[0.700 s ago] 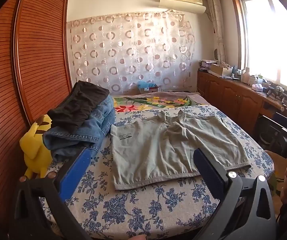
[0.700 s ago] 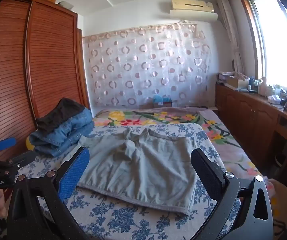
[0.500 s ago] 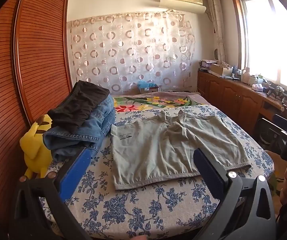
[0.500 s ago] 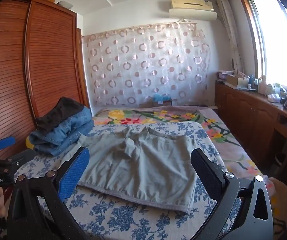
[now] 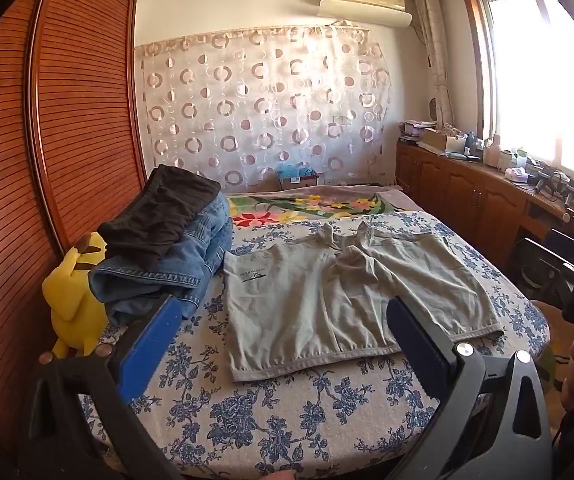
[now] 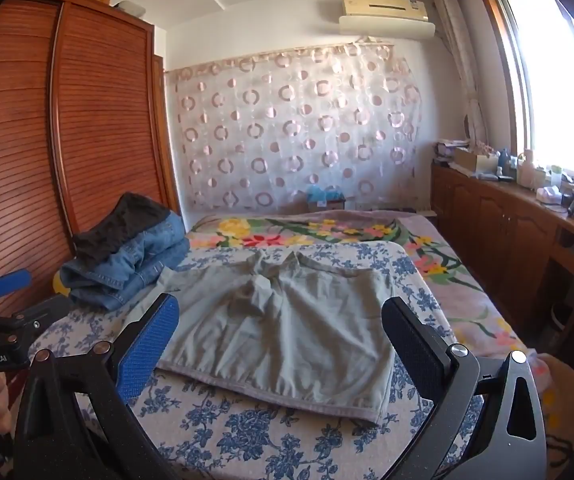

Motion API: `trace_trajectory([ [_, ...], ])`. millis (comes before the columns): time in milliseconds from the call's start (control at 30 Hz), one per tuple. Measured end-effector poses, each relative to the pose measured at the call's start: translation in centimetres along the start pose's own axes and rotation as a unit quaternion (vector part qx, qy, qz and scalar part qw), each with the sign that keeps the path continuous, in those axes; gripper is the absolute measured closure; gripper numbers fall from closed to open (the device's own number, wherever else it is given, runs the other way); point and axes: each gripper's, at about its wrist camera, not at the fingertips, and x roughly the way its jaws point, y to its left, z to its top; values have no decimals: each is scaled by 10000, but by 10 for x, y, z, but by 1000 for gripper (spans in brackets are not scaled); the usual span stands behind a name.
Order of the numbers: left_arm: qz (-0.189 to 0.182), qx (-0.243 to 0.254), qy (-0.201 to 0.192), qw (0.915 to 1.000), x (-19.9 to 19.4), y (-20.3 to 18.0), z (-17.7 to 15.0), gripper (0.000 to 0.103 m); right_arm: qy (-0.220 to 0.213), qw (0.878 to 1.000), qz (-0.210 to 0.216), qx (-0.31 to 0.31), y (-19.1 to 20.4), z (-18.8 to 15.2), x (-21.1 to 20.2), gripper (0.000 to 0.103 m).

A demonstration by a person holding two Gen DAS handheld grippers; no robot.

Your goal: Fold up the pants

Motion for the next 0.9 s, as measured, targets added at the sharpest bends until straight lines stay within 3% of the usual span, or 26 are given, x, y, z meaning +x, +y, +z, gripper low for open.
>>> trace_trajectory([
  [900, 19, 31, -35, 10000, -2, 0, 5, 0, 13, 10000, -9, 9, 0, -2, 1, 0],
])
